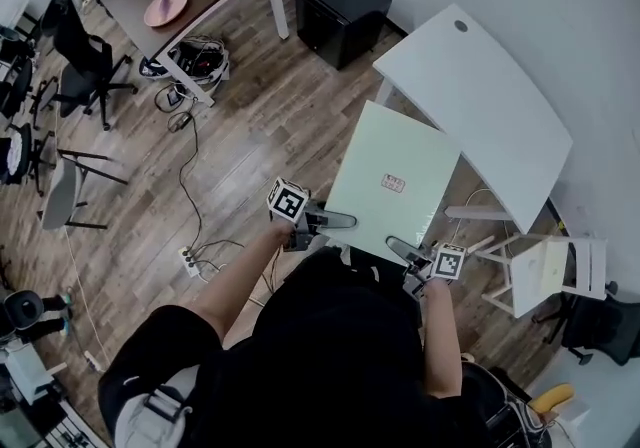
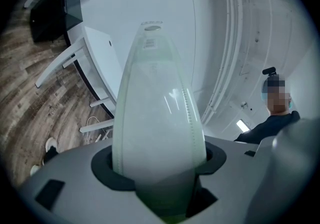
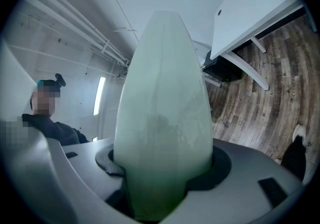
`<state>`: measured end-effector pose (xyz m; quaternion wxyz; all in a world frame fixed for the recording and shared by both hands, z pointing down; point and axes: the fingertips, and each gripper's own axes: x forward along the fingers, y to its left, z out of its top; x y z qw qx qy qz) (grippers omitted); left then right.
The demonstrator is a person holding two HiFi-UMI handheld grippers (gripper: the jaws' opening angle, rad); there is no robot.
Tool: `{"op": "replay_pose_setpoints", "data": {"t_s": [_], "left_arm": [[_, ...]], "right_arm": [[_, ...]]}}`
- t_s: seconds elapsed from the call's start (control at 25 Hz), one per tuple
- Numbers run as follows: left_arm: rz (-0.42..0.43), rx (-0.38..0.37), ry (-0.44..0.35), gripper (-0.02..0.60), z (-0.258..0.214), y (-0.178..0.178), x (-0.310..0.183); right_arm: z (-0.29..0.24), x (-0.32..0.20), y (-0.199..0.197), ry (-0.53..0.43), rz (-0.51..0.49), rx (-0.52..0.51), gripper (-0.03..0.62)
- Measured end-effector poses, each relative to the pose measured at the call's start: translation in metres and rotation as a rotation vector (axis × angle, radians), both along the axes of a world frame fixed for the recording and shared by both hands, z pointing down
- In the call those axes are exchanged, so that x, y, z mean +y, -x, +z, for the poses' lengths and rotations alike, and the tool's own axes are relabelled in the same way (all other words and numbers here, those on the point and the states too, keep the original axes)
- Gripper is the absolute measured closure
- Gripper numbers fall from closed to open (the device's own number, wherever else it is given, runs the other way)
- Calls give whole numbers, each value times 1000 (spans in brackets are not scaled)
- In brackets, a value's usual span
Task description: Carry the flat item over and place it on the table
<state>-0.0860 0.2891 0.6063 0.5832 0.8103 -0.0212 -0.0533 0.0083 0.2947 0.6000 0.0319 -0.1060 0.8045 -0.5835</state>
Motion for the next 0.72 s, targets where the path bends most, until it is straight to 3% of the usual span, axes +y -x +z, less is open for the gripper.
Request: {"op": "replay_pose_setpoints", "data": {"t_s": [0.2, 0.36, 0.56, 0.72], "left_arm": [[-6, -27, 1, 275, 5, -19, -40], [-28, -46, 9, 275, 12, -29, -80], [-85, -60, 21, 275, 12, -44, -151], [-103, -92, 17, 275, 19, -54, -206]], "right_arm": [[0, -38, -18, -18, 14, -29, 279], [13, -74, -32, 24, 36, -50, 279], [17, -141, -45, 1, 19, -78, 279], [28, -193, -59, 35, 23, -92, 281]]}}
